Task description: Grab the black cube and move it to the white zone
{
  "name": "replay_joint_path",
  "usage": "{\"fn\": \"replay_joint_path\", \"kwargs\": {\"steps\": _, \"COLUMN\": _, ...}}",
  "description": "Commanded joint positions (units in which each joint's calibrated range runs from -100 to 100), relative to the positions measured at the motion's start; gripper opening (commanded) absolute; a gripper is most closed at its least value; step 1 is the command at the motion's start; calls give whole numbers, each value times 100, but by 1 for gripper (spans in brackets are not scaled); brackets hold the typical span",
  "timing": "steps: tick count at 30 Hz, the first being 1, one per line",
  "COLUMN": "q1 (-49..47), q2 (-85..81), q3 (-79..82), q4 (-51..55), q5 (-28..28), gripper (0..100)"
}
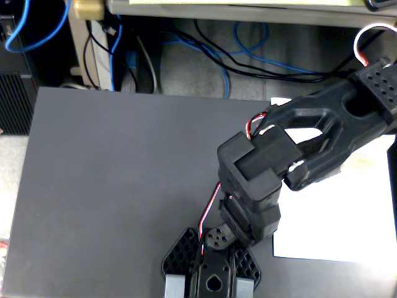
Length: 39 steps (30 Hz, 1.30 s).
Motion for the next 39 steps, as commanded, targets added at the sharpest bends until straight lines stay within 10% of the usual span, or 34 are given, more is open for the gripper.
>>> {"fn": "replay_joint_path", "kwargs": {"steps": 1, "q1": 60, "q2": -143, "q3": -425, "q4": 3, "q5": 47, "gripper": 56}}
{"fn": "replay_joint_path", "kwargs": {"steps": 6, "q1": 199, "q2": -151, "q3": -2429, "q4": 2078, "q5": -26, "gripper": 56}}
{"fn": "replay_joint_path", "kwargs": {"steps": 14, "q1": 494, "q2": -815, "q3": -3426, "q4": 2576, "q5": -257, "gripper": 56}}
{"fn": "replay_joint_path", "kwargs": {"steps": 21, "q1": -1405, "q2": -4334, "q3": -1840, "q4": 2584, "q5": -1147, "gripper": 56}}
{"fn": "replay_joint_path", "kwargs": {"steps": 34, "q1": -5180, "q2": -4729, "q3": -1668, "q4": 2533, "q5": -2625, "gripper": 56}}
{"fn": "replay_joint_path", "kwargs": {"steps": 39, "q1": -5121, "q2": -4729, "q3": -1668, "q4": 2576, "q5": -3018, "gripper": 27}}
